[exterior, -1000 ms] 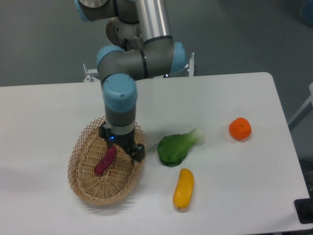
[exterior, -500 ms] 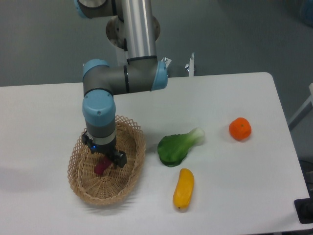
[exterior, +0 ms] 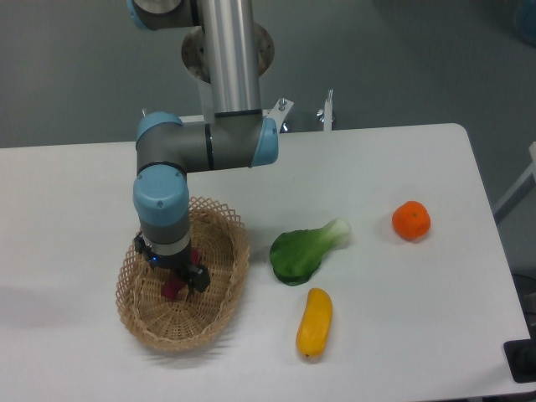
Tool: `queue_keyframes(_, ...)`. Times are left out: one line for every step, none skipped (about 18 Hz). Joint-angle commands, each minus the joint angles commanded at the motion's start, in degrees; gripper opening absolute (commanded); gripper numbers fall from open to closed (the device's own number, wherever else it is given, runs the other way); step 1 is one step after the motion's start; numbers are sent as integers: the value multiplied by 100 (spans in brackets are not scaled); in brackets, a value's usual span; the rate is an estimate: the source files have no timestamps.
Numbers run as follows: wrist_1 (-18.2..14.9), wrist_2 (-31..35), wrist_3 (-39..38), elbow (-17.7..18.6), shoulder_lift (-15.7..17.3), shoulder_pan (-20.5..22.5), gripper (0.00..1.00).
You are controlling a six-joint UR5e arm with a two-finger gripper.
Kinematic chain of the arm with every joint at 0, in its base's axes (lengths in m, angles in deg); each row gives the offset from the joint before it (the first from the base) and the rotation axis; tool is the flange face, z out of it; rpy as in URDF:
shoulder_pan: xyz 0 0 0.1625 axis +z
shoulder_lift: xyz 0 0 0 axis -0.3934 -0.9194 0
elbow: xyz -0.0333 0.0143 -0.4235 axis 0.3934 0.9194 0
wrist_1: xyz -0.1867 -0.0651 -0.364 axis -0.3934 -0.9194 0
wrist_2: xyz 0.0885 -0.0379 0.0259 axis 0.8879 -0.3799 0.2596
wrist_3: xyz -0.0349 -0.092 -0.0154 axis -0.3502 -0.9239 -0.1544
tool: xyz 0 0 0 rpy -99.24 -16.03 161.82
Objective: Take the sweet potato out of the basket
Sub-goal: 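Lower the gripper into the basket and close it on the sweet potato, then lift the sweet potato out of the basket toward the orange tangerine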
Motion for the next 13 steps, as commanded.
queue_keyframes(9,18,9,-9,0,-17,70)
queue_keyframes(0,27,26,-9,0,-18,56)
queue_keyframes(9,27,35,-17,0,-18,45)
queue_keyframes(0,27,44,-26,9,-18,39)
queue_keyframes(0,27,61,-26,9,-18,34)
queue_keyframes(0,35,62,-26,18,-18,30)
queue_keyframes(0,79,62,-26,26,-9,27)
queue_keyframes(0,97,62,-35,35,-18,25)
queue_keyframes(0,97,70,-44,44,-18,24)
queue_keyframes(0,97,70,-53,44,-18,24)
queue_keyframes(0,97,79,-61,61,-9,24)
queue_keyframes(0,97,79,-96,88,-9,24)
queue_keyframes(0,97,88,-131,105,-9,24)
